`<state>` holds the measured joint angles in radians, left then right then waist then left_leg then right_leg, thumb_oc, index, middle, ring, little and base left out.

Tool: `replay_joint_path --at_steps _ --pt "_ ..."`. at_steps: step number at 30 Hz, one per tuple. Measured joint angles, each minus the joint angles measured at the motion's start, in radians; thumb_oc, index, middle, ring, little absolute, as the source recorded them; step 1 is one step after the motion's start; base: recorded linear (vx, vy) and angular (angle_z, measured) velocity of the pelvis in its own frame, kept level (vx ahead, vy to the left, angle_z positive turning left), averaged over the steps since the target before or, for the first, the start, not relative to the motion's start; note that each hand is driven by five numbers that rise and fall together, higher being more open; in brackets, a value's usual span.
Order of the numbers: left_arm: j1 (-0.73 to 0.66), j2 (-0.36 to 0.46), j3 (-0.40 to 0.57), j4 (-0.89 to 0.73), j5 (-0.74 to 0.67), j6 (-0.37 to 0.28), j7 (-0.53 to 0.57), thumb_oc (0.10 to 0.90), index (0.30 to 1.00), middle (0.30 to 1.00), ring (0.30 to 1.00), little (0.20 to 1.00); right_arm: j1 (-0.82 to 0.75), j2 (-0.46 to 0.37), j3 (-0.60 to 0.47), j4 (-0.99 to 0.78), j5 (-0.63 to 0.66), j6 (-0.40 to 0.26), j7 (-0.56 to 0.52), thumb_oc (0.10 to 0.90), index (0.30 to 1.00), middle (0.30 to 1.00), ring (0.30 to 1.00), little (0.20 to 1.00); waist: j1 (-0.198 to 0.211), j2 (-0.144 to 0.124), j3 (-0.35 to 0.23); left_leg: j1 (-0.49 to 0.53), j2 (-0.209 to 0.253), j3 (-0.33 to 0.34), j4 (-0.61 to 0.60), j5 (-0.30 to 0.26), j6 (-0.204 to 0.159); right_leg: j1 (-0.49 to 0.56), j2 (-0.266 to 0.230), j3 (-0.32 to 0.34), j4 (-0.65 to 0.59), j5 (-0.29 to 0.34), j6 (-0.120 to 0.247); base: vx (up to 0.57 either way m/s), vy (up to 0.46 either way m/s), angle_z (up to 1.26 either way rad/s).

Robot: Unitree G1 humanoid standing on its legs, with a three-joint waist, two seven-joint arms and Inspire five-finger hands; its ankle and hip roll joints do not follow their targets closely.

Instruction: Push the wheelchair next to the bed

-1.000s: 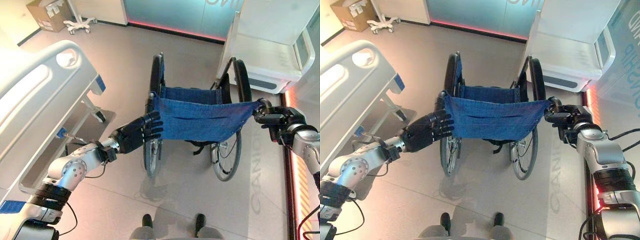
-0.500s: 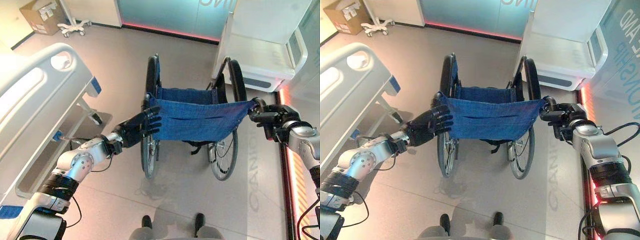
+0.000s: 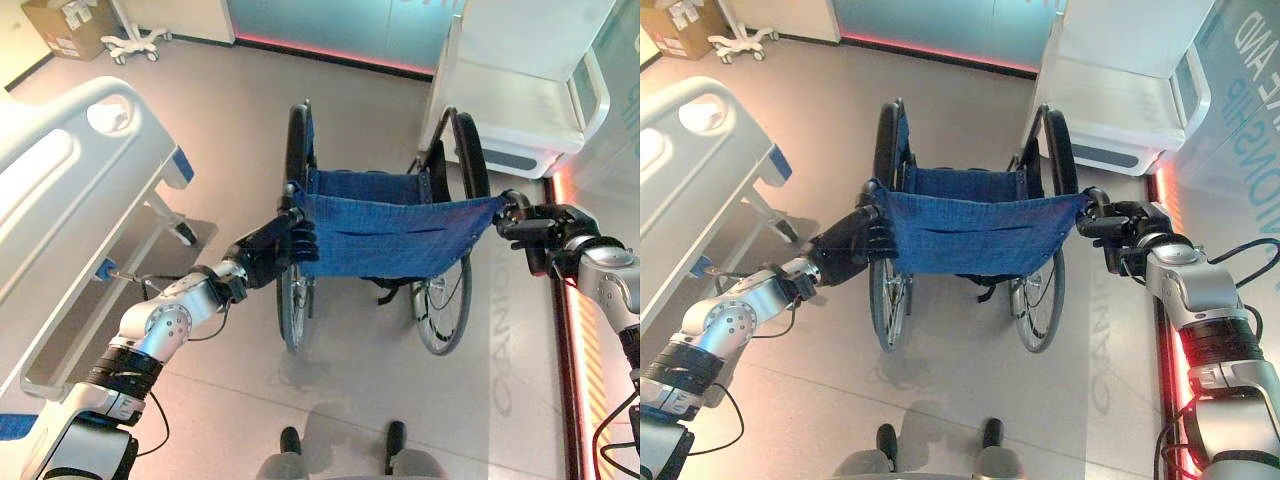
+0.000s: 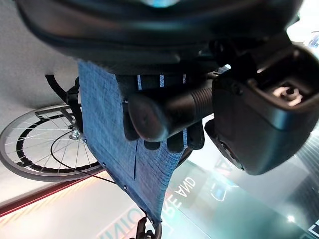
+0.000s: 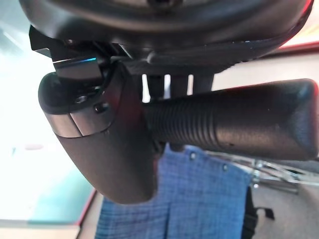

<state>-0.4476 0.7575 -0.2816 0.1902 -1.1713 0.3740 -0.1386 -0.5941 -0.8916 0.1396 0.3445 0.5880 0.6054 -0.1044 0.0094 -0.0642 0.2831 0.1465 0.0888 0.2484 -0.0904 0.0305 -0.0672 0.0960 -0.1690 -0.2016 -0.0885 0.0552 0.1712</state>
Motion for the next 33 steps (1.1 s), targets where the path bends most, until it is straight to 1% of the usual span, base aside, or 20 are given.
replay_joint_path --at_steps 7,9,13,19,20,21,22,23,24,25,26,27,28,29,30,31,32,33 --pt "0.0 0.0 0.0 0.0 -0.013 -0.003 0.0 0.4 0.3 0.3 0.3 0.3 -0.006 0.0 0.0 0.005 -0.003 0.003 0.008 0.4 0.3 0.3 0.3 0.3 -0.005 -0.001 0.001 -0.001 0.0 0.0 0.0 0.0 0.0 -0.001 0.0 -0.001 0.0 0.0 0.0 -0.02 -0.035 0.0" --pt "0.0 0.0 0.0 0.001 -0.013 -0.004 0.0 0.4 0.3 0.3 0.3 0.3 -0.008 0.0 0.0 0.005 -0.034 0.003 0.029 0.4 0.3 0.3 0.3 0.3 -0.005 -0.001 0.001 0.0 0.003 0.001 0.0 0.0 0.0 -0.001 0.002 -0.002 0.0 0.0 0.0 0.02 -0.093 -0.01" --pt "0.0 0.001 0.0 0.0 -0.014 -0.007 0.006 0.4 0.3 0.3 0.3 0.3 -0.009 0.0 -0.001 0.006 -0.071 0.003 0.064 0.4 0.3 0.3 0.3 0.3 0.002 -0.001 0.001 0.003 0.011 0.004 0.0 0.0 -0.001 -0.001 0.011 -0.003 0.0 0.0 -0.001 0.03 -0.122 -0.04" --pt "0.001 0.001 0.002 0.001 -0.023 -0.01 0.018 0.4 0.3 0.3 0.3 0.3 -0.012 0.0 0.003 0.005 -0.079 0.007 0.086 0.4 0.3 0.3 0.3 0.3 0.012 0.0 0.002 0.007 0.024 0.004 0.001 0.001 -0.004 -0.002 0.025 -0.006 0.0 -0.002 -0.007 0.01 -0.164 -0.04" --pt "0.001 0.001 0.003 0.001 -0.023 -0.01 0.018 0.4 0.3 0.3 0.3 0.3 -0.014 0.0 0.006 0.006 -0.08 0.007 0.087 0.4 0.3 0.3 0.3 0.3 0.013 -0.001 0.002 0.007 0.025 0.005 0.003 0.001 -0.005 -0.003 0.025 -0.006 0.0 -0.002 -0.007 0.04 -0.154 -0.08" --pt "0.006 0.001 0.011 0.006 -0.023 -0.01 0.018 0.4 0.3 0.3 0.3 0.3 -0.035 0.0 0.031 0.019 -0.081 0.008 0.089 0.4 0.3 0.3 0.3 0.3 0.017 0.0 0.002 0.006 0.032 0.007 0.02 -0.006 -0.015 -0.005 0.028 -0.012 0.006 -0.004 -0.011 0.06 -0.143 -0.27" --pt "0.008 0.001 0.015 0.019 -0.023 -0.011 0.019 0.4 0.3 0.3 0.3 0.3 -0.07 0.0 0.071 0.045 -0.081 0.012 0.1 0.4 0.3 0.3 0.3 0.3 0.029 -0.001 0.002 0.004 0.038 0.006 0.049 -0.017 -0.027 -0.009 0.03 -0.018 0.012 -0.003 -0.018 0.07 -0.153 -0.36" --pt "0.008 0.001 0.015 0.027 -0.023 -0.011 0.019 0.4 0.3 0.3 0.3 0.3 -0.085 0.0 0.089 0.052 -0.084 0.017 0.107 0.4 0.3 0.3 0.3 0.3 0.036 0.001 0.004 -0.001 0.048 0.0 0.075 -0.025 -0.036 -0.01 0.034 -0.02 0.014 -0.007 -0.027 0.1 -0.195 -0.44" --pt "0.008 0.001 0.025 0.038 -0.023 -0.012 0.019 0.4 0.3 0.3 0.3 0.3 -0.113 0.002 0.122 0.058 -0.084 0.017 0.107 0.4 0.3 0.3 0.3 0.3 0.046 0.004 0.011 -0.01 0.061 -0.003 0.123 -0.042 -0.047 -0.026 0.042 -0.027 0.045 -0.021 -0.043 0.12 -0.212 -0.43" --pt "0.007 0.001 0.034 0.049 -0.023 -0.014 0.019 0.4 0.3 0.3 0.3 0.3 -0.133 0.006 0.146 0.064 -0.084 0.017 0.107 0.4 0.3 0.3 0.3 0.3 0.061 -0.002 0.02 -0.024 0.07 -0.008 0.173 -0.051 -0.057 -0.039 0.042 -0.025 0.071 -0.035 -0.058 0.1 -0.166 -0.61" --pt "0.007 -0.002 0.059 0.069 -0.023 -0.019 0.015 0.4 0.3 0.3 0.3 0.3 -0.15 0.016 0.161 0.065 -0.083 0.017 0.111 0.4 0.3 0.3 0.3 0.3 0.088 -0.011 0.04 -0.076 0.084 -0.042 0.319 -0.059 -0.069 -0.059 0.042 -0.035 0.136 -0.069 -0.097 0.13 -0.105 -0.68" --pt "0.009 -0.001 0.068 0.08 -0.022 -0.019 0.016 0.4 0.3 0.3 0.3 0.3 -0.155 0.028 0.162 0.065 -0.084 0.017 0.112 0.4 0.3 0.3 0.3 0.3 0.109 -0.019 0.049 -0.119 0.094 -0.066 0.419 -0.062 -0.071 -0.076 0.039 -0.035 0.178 -0.087 -0.123 0.21 -0.041 -0.72" --pt "0.02 0.009 0.077 0.099 -0.021 -0.019 0.014 0.4 0.3 0.3 0.3 0.3 -0.16 0.046 0.18 0.063 -0.084 0.016 0.114 0.4 0.3 0.3 0.3 0.3 0.135 -0.01 0.053 -0.175 0.107 -0.126 0.579 -0.062 -0.071 -0.059 0.062 -0.021 0.189 -0.102 -0.114 0.28 -0.01 -0.39" --pt "0.029 0.009 0.087 0.101 -0.019 -0.019 0.013 0.4 0.3 0.3 0.3 0.3 -0.161 0.052 0.18 0.061 -0.089 0.016 0.114 0.4 0.3 0.3 0.3 0.3 0.127 -0.008 0.056 -0.231 0.089 -0.193 0.66 -0.075 -0.078 -0.046 0.068 -0.012 0.188 -0.107 -0.116 0.32 0.024 -0.22" --pt "0.054 0.008 0.112 0.09 -0.02 -0.019 0.004 0.4 0.3 0.3 0.3 0.3 -0.16 0.057 0.179 0.051 -0.11 0.017 0.125 0.4 0.3 0.3 0.3 0.3 0.133 -0.01 0.059 -0.273 0.028 -0.23 0.66 -0.124 -0.076 -0.038 0.069 0.026 0.17 -0.108 -0.121 0.32 0.054 -0.1" --pt "0.061 0.008 0.116 0.08 -0.02 -0.019 -0.001 0.4 0.3 0.3 0.3 0.3 -0.16 0.052 0.178 0.05 -0.11 0.017 0.135 0.4 0.3 0.3 0.3 0.3 0.143 -0.011 0.063 -0.287 -0.004 -0.185 0.59 -0.127 -0.061 -0.034 0.073 0.037 0.161 -0.108 -0.121 0.38 0.103 -0.13" --pt "0.061 0.008 0.115 0.078 -0.02 -0.019 -0.002 0.4 0.3 0.3 0.3 0.3 -0.16 0.051 0.175 0.05 -0.11 0.017 0.138 0.4 0.3 0.3 0.3 0.3 0.143 -0.005 0.064 -0.302 -0.012 -0.159 0.556 -0.128 -0.061 -0.024 0.08 0.04 0.155 -0.11 -0.123 0.42 0.147 -0.1" --pt "0.062 0.007 0.114 0.074 -0.021 -0.019 -0.007 0.4 0.3 0.3 0.3 0.3 -0.16 0.048 0.164 0.049 -0.112 0.017 0.144 0.4 0.3 0.3 0.3 0.3 0.143 0.007 0.071 -0.308 -0.021 -0.118 0.462 -0.12 -0.05 -0.013 0.091 0.043 0.151 -0.115 -0.124 0.46 0.187 -0.11"
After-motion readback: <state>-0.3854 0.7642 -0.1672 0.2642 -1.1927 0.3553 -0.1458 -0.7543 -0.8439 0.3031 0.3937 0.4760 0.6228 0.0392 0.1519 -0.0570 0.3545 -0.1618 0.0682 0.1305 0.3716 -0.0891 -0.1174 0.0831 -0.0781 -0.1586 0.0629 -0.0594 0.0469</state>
